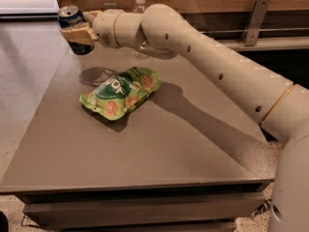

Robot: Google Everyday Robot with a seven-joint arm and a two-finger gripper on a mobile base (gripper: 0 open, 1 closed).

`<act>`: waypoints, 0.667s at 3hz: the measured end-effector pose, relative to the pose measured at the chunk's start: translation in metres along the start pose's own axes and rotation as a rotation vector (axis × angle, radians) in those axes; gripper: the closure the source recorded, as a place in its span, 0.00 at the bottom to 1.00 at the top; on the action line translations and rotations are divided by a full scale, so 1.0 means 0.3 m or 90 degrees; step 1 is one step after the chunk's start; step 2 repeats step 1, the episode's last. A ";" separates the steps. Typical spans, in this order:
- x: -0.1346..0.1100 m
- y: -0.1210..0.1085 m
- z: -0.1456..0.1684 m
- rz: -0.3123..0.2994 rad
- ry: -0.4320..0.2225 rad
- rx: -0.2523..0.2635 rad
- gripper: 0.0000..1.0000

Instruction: Pick pepsi can

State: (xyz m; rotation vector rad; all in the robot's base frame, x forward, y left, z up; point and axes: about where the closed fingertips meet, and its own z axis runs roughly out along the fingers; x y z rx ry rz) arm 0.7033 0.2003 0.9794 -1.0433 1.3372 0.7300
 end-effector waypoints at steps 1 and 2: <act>-0.118 0.007 -0.060 -0.030 -0.003 0.013 1.00; -0.118 0.007 -0.060 -0.030 -0.003 0.013 1.00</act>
Offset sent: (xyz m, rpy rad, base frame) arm 0.0000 0.0000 0.0000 0.0000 0.0000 0.0000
